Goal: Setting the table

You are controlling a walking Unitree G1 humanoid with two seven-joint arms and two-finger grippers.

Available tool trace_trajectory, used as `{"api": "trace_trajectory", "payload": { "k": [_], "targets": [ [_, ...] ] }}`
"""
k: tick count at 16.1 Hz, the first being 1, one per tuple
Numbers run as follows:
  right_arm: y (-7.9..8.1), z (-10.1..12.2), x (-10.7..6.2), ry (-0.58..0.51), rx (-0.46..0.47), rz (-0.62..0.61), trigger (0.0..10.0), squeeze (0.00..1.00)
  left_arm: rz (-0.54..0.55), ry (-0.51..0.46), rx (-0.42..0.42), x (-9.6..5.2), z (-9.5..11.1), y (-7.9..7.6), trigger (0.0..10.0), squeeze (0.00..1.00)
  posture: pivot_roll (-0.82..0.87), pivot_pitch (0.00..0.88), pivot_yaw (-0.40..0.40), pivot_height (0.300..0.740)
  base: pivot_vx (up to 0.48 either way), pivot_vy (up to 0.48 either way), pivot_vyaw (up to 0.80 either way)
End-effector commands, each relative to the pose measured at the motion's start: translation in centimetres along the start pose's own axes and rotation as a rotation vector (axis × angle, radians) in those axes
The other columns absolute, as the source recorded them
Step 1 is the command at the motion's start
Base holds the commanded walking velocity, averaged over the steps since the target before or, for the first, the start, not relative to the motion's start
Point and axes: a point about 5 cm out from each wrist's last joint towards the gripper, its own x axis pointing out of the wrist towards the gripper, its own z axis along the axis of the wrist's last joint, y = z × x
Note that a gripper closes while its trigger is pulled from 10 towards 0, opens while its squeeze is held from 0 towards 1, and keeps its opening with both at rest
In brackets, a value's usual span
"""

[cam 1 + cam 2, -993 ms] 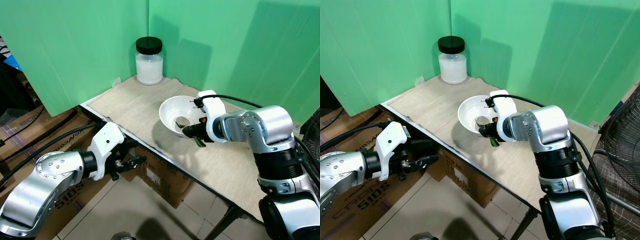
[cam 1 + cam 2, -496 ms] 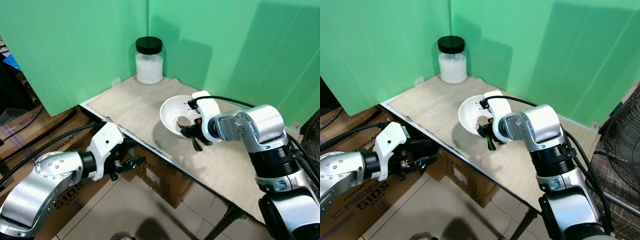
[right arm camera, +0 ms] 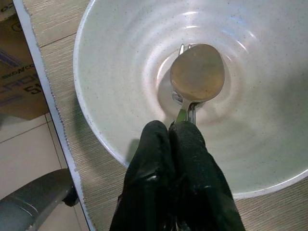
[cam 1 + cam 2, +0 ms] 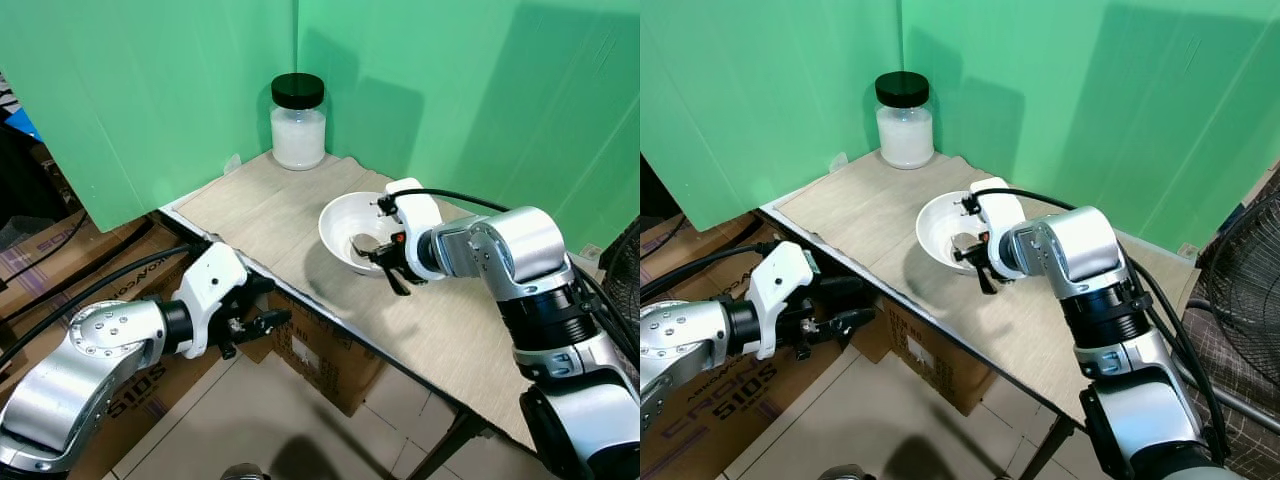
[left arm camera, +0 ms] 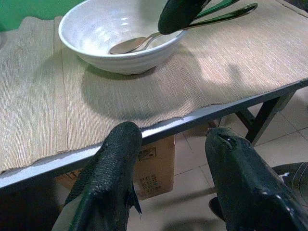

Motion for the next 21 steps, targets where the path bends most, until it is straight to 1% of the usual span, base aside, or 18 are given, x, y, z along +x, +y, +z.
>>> {"api": "trace_trajectory", "payload": {
  "k": [1, 3, 6, 8, 9, 10, 11, 12, 13, 14, 15, 16, 18, 19, 21],
  "targets": [
    [-0.2, 0.4, -0.1, 0.001, -0.016, -0.012, 0.0, 0.0, 0.005, -0.005, 0.024, 0.0, 0.3, 0.0, 10.0, 0.0, 0.11, 0.0, -0.042, 0.74, 0.0, 0.0, 0.0],
    [-0.3, 0.4, -0.1, -0.001, -0.019, -0.015, 0.0, 0.0, 0.008, -0.003, 0.025, 0.0, 0.2, 0.1, 10.0, 0.0, 0.11, 0.0, -0.046, 0.74, 0.0, 0.0, 0.0],
    [-0.5, 0.9, -0.2, -0.04, -0.008, -0.023, 0.0, 0.0, 0.02, -0.002, 0.029, 0.0, 0.2, 0.2, 10.0, 0.0, 0.11, 0.0, -0.051, 0.74, 0.0, 0.0, 0.0],
    [-0.9, 1.7, -0.5, -0.109, -0.004, -0.037, 0.0, 0.0, 0.052, 0.006, 0.035, -0.1, 0.0, 0.5, 10.0, 0.0, 0.12, 0.0, -0.052, 0.74, 0.0, 0.0, 0.0],
    [-0.9, 1.8, -0.6, -0.124, -0.005, -0.035, 0.0, 0.0, 0.055, 0.006, 0.035, -0.2, -0.1, 0.6, 10.0, 0.0, 0.12, 0.0, -0.054, 0.74, 0.0, 0.0, 0.0],
    [-0.9, 2.1, -0.7, -0.155, -0.026, -0.034, 0.0, 0.0, 0.06, 0.009, 0.038, -0.3, -0.1, 0.6, 10.0, 0.0, 0.12, 0.0, -0.054, 0.74, 0.0, 0.0, 0.0],
    [-0.5, 2.7, -0.9, -0.231, -0.075, -0.025, 4.6, 0.0, 0.07, 0.013, 0.038, -0.4, -0.2, 0.7, 10.0, 0.0, 0.12, 0.0, -0.055, 0.74, 0.0, 0.0, 0.0],
    [0.0, 3.2, -1.2, -0.305, -0.101, -0.002, 10.0, 0.0, 0.081, 0.017, 0.038, -0.6, -0.3, 0.8, 10.0, 0.0, 0.12, 0.0, -0.055, 0.74, 0.0, 0.0, 0.0],
    [0.4, 3.3, -1.4, -0.355, -0.122, 0.021, 10.0, 0.0, 0.103, 0.025, 0.036, -0.7, -0.4, 0.9, 10.0, 0.0, 0.12, 0.0, -0.056, 0.74, 0.0, 0.0, 0.0],
    [0.6, 3.2, -1.5, -0.362, -0.129, 0.03, 10.0, 0.0, 0.132, 0.031, 0.035, -0.8, -0.6, 1.1, 10.0, 0.0, 0.12, 0.0, -0.055, 0.74, 0.0, 0.0, 0.0],
    [0.8, 2.7, -1.5, -0.349, -0.119, 0.058, 10.0, 0.25, 0.168, 0.036, 0.035, -0.9, -0.8, 1.4, 10.0, 0.0, 0.12, 0.0, -0.055, 0.74, 0.0, 0.0, 0.0],
    [0.8, 2.5, -1.5, -0.341, -0.112, 0.069, 10.0, 1.0, 0.176, 0.036, 0.037, -0.9, -0.9, 1.5, 10.0, 0.0, 0.12, 0.0, -0.054, 0.74, 0.0, 0.0, 0.0],
    [0.5, 2.1, -1.2, -0.335, -0.093, 0.063, 10.0, 1.0, 0.176, 0.033, 0.039, -0.9, -0.9, 1.4, 10.0, 0.0, 0.12, 0.0, -0.054, 0.74, 0.0, 0.0, 0.0],
    [0.1, 2.1, -1.2, -0.352, -0.077, 0.05, 10.0, 1.0, 0.177, 0.028, 0.04, -0.9, -0.8, 1.4, 10.0, 0.0, 0.12, 0.0, -0.052, 0.74, 0.0, 0.0, 0.0],
    [0.2, 2.0, -1.2, -0.352, -0.077, 0.054, 10.0, 1.0, 0.182, 0.027, 0.04, -0.8, -0.8, 1.3, 10.0, 0.0, 0.12, 0.0, -0.051, 0.74, 0.0, 0.0, 0.0]
  ]
}}
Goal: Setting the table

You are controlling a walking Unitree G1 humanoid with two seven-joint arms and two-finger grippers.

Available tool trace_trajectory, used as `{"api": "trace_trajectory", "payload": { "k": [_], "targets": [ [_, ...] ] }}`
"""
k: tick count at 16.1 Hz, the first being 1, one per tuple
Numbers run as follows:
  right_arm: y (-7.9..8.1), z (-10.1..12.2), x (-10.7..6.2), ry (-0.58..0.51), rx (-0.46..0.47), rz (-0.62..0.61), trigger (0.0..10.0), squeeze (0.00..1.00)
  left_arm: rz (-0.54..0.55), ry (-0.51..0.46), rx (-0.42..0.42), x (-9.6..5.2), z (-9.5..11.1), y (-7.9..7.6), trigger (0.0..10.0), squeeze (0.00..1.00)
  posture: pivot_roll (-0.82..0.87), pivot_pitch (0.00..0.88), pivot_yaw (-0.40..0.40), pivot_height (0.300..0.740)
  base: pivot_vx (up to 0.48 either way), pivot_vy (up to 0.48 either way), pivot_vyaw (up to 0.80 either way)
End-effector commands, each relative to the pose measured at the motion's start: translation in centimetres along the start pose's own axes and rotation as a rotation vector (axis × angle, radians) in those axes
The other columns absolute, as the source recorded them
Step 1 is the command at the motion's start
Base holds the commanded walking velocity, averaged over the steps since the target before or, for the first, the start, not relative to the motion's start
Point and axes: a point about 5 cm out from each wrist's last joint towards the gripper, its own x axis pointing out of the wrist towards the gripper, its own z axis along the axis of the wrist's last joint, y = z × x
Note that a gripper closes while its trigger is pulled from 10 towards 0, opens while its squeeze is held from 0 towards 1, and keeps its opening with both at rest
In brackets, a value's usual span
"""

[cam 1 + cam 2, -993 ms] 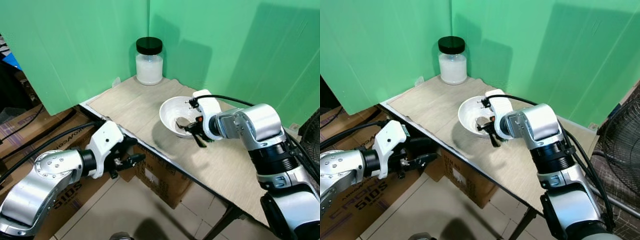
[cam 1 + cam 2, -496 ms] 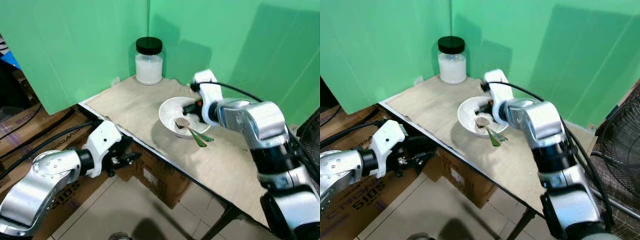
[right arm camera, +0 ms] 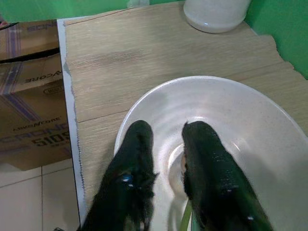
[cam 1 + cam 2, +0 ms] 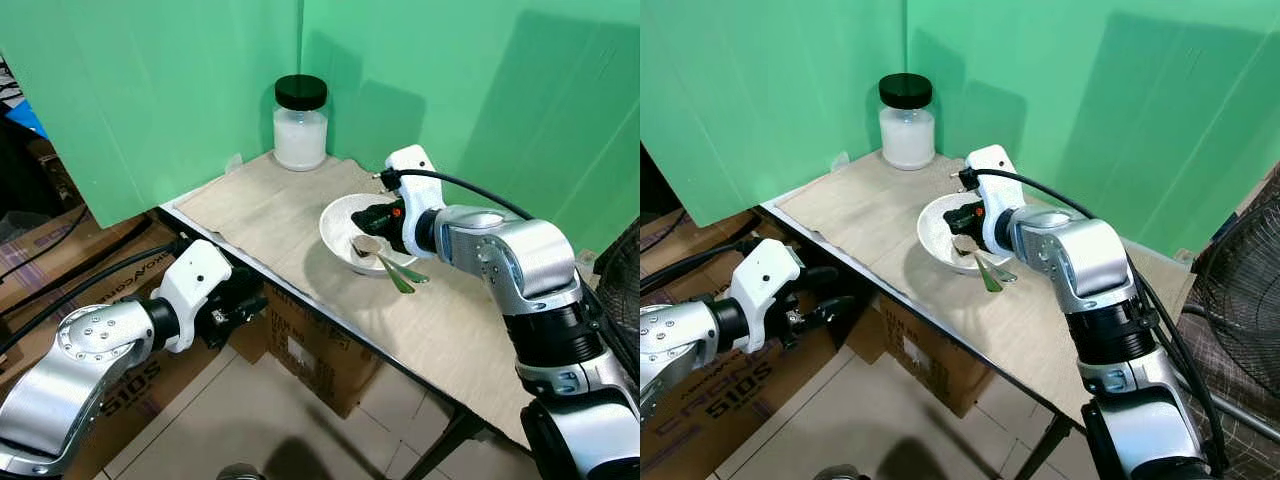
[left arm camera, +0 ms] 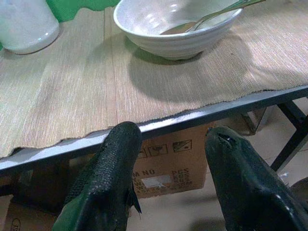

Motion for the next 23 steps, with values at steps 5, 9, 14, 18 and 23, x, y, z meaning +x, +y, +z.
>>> {"api": "trace_trajectory", "payload": {
  "k": [5, 9, 14, 18, 23],
  "targets": [
    [0.6, -0.3, 0.2, 0.073, -0.017, 0.038, 10.0, 1.0, 0.008, -0.001, 0.004, -0.2, 0.0, -0.1, 10.0, 0.0, 0.13, 0.0, -0.057, 0.74, 0.0, 0.0, 0.0],
    [0.6, -1.7, 0.9, 0.227, -0.004, 0.002, 10.0, 0.08, 0.012, 0.017, 0.008, -0.5, -0.4, -0.1, 10.0, 0.0, 0.14, 0.0, -0.069, 0.74, 0.0, 0.0, 0.0],
    [0.6, -3.2, 0.9, 0.32, 0.03, -0.003, 9.9, 0.0, 0.008, 0.022, 0.008, -0.4, -0.5, -0.2, 10.0, 0.0, 0.13, 0.0, -0.063, 0.74, 0.0, 0.0, 0.0],
    [0.1, -3.9, 1.1, 0.34, 0.053, -0.032, 2.5, 0.0, 0.002, 0.019, 0.012, -0.3, -0.3, -0.2, 10.0, 0.0, 0.13, 0.0, -0.06, 0.74, 0.0, 0.0, 0.0],
    [-0.1, -4.2, 1.4, 0.344, 0.061, -0.041, 0.0, 0.0, -0.007, 0.019, 0.017, -0.3, -0.2, -0.3, 10.0, 0.0, 0.13, 0.0, -0.058, 0.74, 0.0, 0.0, 0.0]
  ]
}}
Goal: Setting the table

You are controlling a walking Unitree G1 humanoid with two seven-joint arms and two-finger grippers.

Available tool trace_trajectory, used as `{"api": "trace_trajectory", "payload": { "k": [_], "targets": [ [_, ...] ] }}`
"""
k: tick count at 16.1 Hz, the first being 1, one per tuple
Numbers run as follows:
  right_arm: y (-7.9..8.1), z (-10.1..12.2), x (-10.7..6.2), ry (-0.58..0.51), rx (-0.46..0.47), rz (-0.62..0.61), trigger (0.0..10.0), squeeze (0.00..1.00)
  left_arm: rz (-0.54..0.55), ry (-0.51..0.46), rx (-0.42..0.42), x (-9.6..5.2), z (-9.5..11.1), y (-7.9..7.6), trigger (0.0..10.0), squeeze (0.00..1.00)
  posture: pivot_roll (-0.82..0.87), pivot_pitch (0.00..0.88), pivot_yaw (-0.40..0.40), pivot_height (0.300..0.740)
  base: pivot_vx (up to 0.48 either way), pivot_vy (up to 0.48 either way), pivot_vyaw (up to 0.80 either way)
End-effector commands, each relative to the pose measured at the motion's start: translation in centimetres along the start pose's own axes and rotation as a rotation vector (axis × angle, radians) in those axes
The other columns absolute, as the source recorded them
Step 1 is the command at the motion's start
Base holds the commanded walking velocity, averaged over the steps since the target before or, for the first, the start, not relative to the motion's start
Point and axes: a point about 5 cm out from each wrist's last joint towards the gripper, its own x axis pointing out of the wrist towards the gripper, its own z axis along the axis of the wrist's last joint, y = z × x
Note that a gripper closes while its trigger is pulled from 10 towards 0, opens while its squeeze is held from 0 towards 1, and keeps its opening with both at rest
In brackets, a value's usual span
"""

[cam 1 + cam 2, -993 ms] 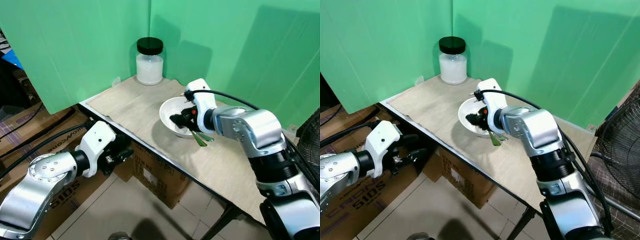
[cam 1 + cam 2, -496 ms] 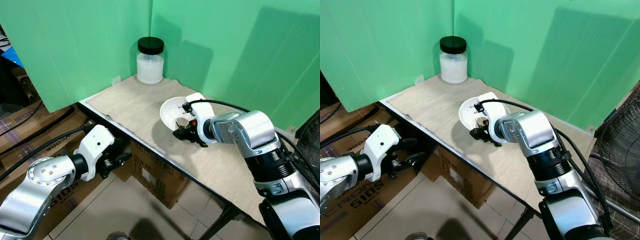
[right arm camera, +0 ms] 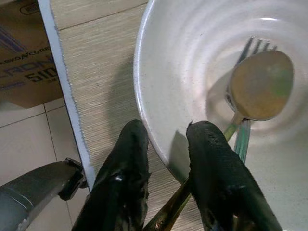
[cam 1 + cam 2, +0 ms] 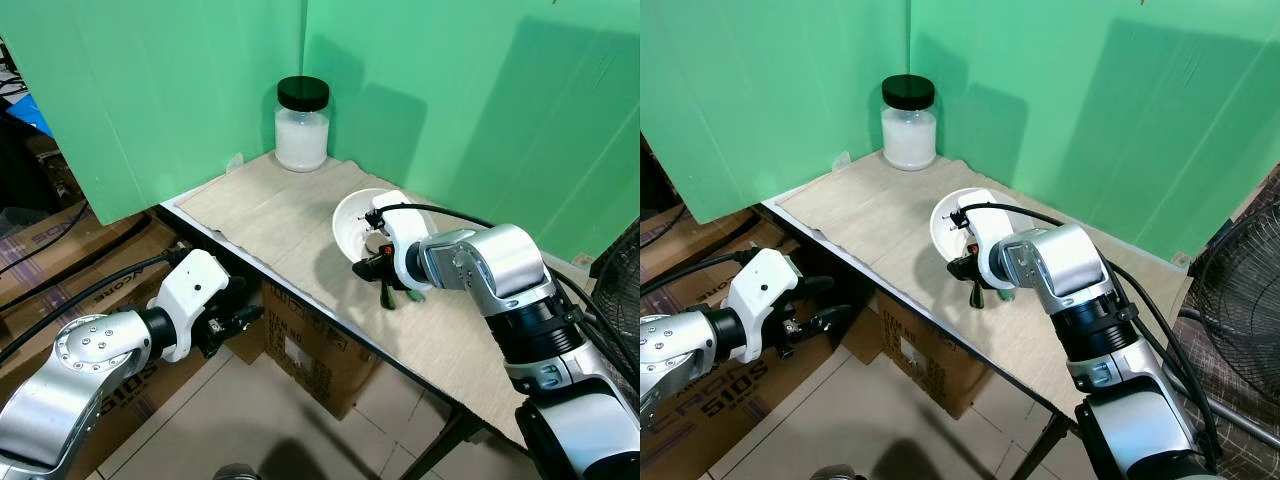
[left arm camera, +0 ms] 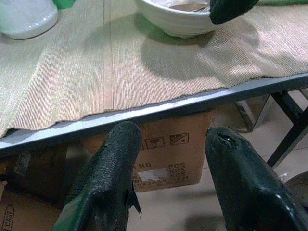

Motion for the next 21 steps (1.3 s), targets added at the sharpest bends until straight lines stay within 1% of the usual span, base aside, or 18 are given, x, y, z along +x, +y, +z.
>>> {"api": "trace_trajectory", "payload": {
  "k": [1, 6, 11, 14, 16, 17, 18, 21],
  "targets": [
    [-0.6, -0.5, 0.1, 0.011, 0.019, -0.031, 0.0, 0.0, -0.008, -0.013, 0.035, 0.0, 0.8, 0.0, 10.0, 0.0, 0.13, 0.0, -0.057, 0.74, 0.0, 0.0, 0.0],
    [-0.9, -0.4, 0.1, -0.001, 0.014, -0.038, 0.0, 0.0, -0.011, -0.011, 0.041, 0.0, 0.8, 0.0, 10.0, 0.0, 0.13, 0.0, -0.056, 0.74, 0.0, 0.0, 0.0],
    [-1.3, 0.3, -0.1, -0.036, -0.001, -0.049, 0.0, 0.0, -0.005, -0.008, 0.043, 0.0, 0.8, 0.0, 10.0, 0.0, 0.13, 0.0, -0.057, 0.74, 0.0, 0.0, 0.0],
    [-1.6, 0.7, -0.1, -0.077, -0.041, -0.067, 0.0, 0.0, -0.001, -0.007, 0.044, 0.1, 0.7, 0.1, 10.0, 0.0, 0.13, 0.0, -0.059, 0.74, 0.0, 0.0, 0.0],
    [-1.8, 0.8, 0.1, -0.115, -0.094, -0.1, 0.0, 0.0, 0.007, -0.01, 0.043, 0.2, 0.7, 0.1, 10.0, 0.0, 0.13, 0.0, -0.059, 0.74, 0.0, 0.0, 0.0],
    [-1.8, 1.1, 0.1, -0.155, -0.099, -0.109, 0.0, 0.0, 0.013, -0.011, 0.042, 0.3, 0.7, 0.1, 10.0, 0.0, 0.13, 0.0, -0.059, 0.74, 0.0, 0.0, 0.0],
    [-2.0, 1.8, 0.1, -0.256, -0.099, -0.122, 0.0, 0.0, 0.031, -0.014, 0.044, 0.3, 0.8, 0.3, 10.0, 0.0, 0.13, 0.0, -0.059, 0.74, 0.0, 0.0, 0.0],
    [-2.6, 2.3, 0.2, -0.348, -0.093, -0.149, 0.0, 0.0, 0.049, -0.018, 0.047, 0.4, 0.9, 0.6, 10.0, 0.0, 0.13, 0.0, -0.06, 0.74, 0.0, 0.0, 0.0]
  ]
}}
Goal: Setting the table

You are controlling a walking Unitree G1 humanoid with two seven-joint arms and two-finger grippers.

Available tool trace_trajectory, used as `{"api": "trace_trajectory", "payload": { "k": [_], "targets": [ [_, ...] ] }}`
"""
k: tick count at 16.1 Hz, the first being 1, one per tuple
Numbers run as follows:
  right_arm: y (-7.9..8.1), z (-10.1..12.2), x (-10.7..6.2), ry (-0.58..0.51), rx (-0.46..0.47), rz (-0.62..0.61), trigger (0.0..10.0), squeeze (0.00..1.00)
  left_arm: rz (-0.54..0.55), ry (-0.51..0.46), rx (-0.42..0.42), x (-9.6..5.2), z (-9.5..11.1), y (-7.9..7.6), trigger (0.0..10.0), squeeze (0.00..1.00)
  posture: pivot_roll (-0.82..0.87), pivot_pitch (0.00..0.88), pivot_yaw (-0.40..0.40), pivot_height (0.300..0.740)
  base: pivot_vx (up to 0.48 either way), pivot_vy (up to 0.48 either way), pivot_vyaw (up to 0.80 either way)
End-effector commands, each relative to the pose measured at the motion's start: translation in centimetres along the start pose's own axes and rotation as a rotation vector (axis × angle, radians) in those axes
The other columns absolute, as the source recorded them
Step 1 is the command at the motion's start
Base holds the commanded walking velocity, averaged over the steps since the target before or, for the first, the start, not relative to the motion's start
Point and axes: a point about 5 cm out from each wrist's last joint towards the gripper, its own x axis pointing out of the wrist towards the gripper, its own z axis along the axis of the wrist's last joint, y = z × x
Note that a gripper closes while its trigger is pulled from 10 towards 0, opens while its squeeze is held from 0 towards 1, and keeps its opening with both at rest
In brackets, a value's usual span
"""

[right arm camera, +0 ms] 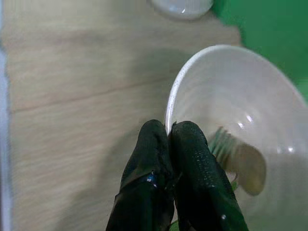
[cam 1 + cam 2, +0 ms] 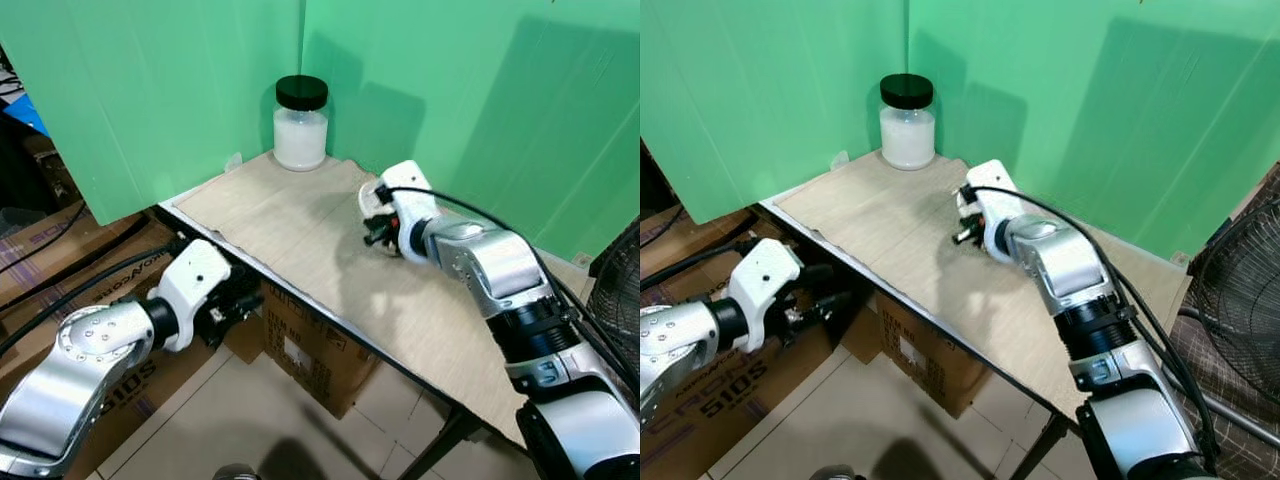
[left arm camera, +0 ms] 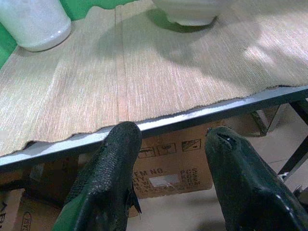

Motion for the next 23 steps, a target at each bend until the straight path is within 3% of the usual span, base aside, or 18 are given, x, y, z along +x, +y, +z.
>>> {"api": "trace_trajectory", "payload": {
  "k": [1, 2, 3, 4, 5, 6, 11, 13, 15, 19, 22, 23],
  "targets": [
    [-0.4, 0.1, -0.1, -0.03, 0.002, -0.016, 0.0, 0.0, 0.003, -0.004, 0.011, 0.2, 0.2, 0.0, 10.0, 0.0, 0.13, 0.0, -0.059, 0.74, 0.0, 0.0, 0.0],
    [-0.4, 0.0, -0.1, -0.033, -0.011, -0.013, 0.0, 0.0, 0.0, -0.005, 0.01, 0.3, 0.2, -0.1, 10.0, 0.0, 0.13, 0.0, -0.058, 0.74, 0.0, 0.0, 0.0],
    [-0.2, -0.2, 0.0, -0.031, -0.036, -0.002, 2.3, 0.0, -0.003, -0.005, 0.009, 0.3, 0.2, -0.2, 10.0, 0.0, 0.13, 0.0, -0.057, 0.74, 0.0, 0.0, 0.0],
    [0.2, -0.5, 0.0, -0.018, -0.078, 0.027, 6.5, 0.0, -0.007, -0.005, 0.008, 0.4, 0.2, -0.3, 10.0, 0.0, 0.13, 0.0, -0.057, 0.74, 0.0, 0.0, 0.0],
    [0.6, -0.9, -0.1, 0.008, -0.121, 0.06, 9.1, 0.0, -0.012, -0.004, 0.007, 0.5, 0.2, -0.4, 10.0, 0.0, 0.13, 0.0, -0.057, 0.74, 0.0, 0.0, 0.0],
    [0.9, -1.2, -0.1, 0.02, -0.148, 0.082, 10.0, 0.0, -0.014, -0.003, 0.008, 0.5, 0.2, -0.5, 10.0, 0.0, 0.13, 0.0, -0.057, 0.74, 0.0, 0.0, 0.0],
    [1.0, -2.0, 0.0, 0.042, -0.199, 0.086, 10.0, 0.0, -0.015, -0.002, 0.009, 0.6, 0.2, -0.5, 10.0, 0.0, 0.13, 0.0, -0.057, 0.74, 0.0, 0.0, 0.0],
    [0.4, -1.5, -0.3, 0.02, -0.163, 0.083, 10.0, 1.0, -0.015, -0.003, 0.01, 0.7, 0.2, -0.5, 10.0, 0.0, 0.13, 0.0, -0.056, 0.74, 0.0, 0.0, 0.0],
    [0.3, -0.2, -1.1, -0.037, -0.113, 0.171, 10.0, 1.0, -0.018, -0.006, 0.008, 0.7, 0.3, -0.6, 10.0, 0.0, 0.12, 0.0, -0.053, 0.74, 0.0, 0.0, 0.0],
    [-0.2, 0.8, -2.5, -0.047, -0.157, 0.259, 10.0, 1.0, -0.021, -0.019, -0.004, 0.8, 0.4, -0.8, 10.0, 0.0, 0.12, 0.0, -0.059, 0.74, 0.0, 0.0, 0.0],
    [-1.8, 2.3, -2.6, -0.087, -0.134, 0.18, 10.0, 1.0, -0.017, -0.023, -0.01, 0.8, 0.4, -0.7, 10.0, 0.0, 0.12, 0.0, -0.059, 0.74, 0.0, 0.0, 0.0],
    [-2.9, 2.4, -2.0, -0.04, -0.211, 0.1, 10.0, 1.0, -0.015, -0.023, -0.012, 0.7, 0.3, -0.6, 10.0, 0.0, 0.11, 0.0, -0.054, 0.74, 0.0, 0.0, 0.0]
  ]
}}
